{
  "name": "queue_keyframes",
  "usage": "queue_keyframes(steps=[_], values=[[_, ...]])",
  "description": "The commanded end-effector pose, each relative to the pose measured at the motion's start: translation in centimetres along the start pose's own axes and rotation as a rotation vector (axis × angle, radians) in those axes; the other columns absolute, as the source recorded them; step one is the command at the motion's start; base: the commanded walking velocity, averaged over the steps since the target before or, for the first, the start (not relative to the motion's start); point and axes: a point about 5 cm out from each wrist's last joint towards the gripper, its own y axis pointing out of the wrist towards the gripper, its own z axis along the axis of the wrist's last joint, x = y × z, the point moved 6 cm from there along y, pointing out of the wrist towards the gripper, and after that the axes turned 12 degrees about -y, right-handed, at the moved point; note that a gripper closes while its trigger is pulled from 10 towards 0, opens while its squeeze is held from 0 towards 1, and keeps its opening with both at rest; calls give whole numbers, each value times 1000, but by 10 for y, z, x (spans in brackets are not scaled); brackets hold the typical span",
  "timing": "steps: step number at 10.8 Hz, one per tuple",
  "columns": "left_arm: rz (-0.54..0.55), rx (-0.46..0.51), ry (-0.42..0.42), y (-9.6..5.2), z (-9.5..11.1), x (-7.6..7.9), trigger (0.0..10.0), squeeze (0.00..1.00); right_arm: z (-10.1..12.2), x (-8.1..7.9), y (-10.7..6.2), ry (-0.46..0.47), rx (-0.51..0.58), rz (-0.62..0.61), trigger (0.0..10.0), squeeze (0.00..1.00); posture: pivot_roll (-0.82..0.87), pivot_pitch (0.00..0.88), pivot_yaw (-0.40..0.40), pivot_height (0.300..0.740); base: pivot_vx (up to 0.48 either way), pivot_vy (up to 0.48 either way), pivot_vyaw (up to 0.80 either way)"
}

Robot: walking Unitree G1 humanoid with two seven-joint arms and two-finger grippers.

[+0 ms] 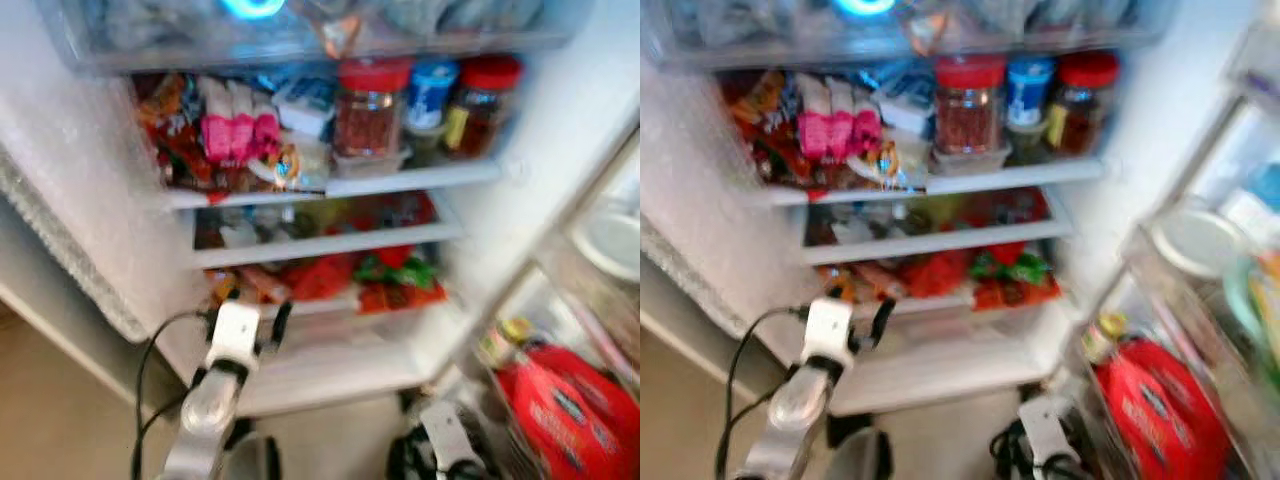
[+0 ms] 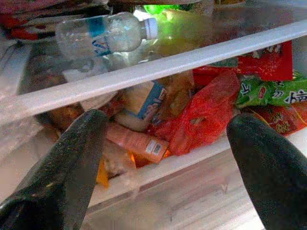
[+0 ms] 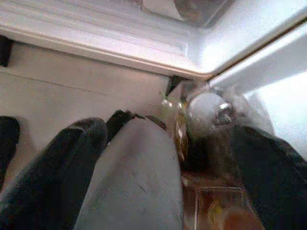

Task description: Restocking fridge

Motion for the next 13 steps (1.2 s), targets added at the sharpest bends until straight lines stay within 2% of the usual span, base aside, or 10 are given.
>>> queue_keyframes(steps=[1, 2, 4, 6, 7, 8, 9, 10, 12, 13], values=[[8, -17, 3, -2, -4, -1, 10000, 0, -56, -17, -15, -12, -179, 60, 10000, 0, 28, 112, -6, 623, -281, 0, 0], [17, -27, 6, -3, -7, -4, 10000, 0, -56, -17, -15, -12, -179, 60, 10000, 0, 29, 112, -6, 623, -274, 0, 0], [84, -88, -10, -13, -25, -21, 10000, 0, -56, -17, -14, -11, -179, 60, 10000, 0, 32, 112, -6, 623, -270, 0, 0], [145, -191, 11, -26, -51, -39, 10000, 0, -55, -17, -14, -13, -178, 62, 10000, 0, 33, 112, -8, 623, -133, 0, 0], [209, -299, 0, -38, -75, -55, 10000, 0, -54, -17, -14, -14, -175, 62, 10000, 0, 35, 112, -9, 623, 0, 0, 0], [236, -371, -10, -46, -90, -62, 10000, 0, -54, -17, -14, -15, -174, 62, 10000, 0, 36, 111, -13, 623, 0, 0, 0], [273, -541, 12, -70, -122, -76, 10000, 0, -50, -17, -13, -18, -161, 62, 10000, 0, 44, 108, -15, 623, 0, 0, 0], [326, -658, 1, -95, -145, -87, 10000, 0, -49, -17, -12, -19, -157, 62, 10000, 0, 43, 103, -14, 623, 0, 0, 0], [352, -764, 0, -122, -165, -89, 10000, 0, -48, -16, -12, -22, -152, 62, 10000, 0, 41, 99, -15, 623, 0, 420, 0], [363, -777, -10, -126, -169, -87, 10000, 0, -47, -17, -12, -24, -150, 64, 10000, 0, 48, 91, -19, 623, 0, 360, 0]])
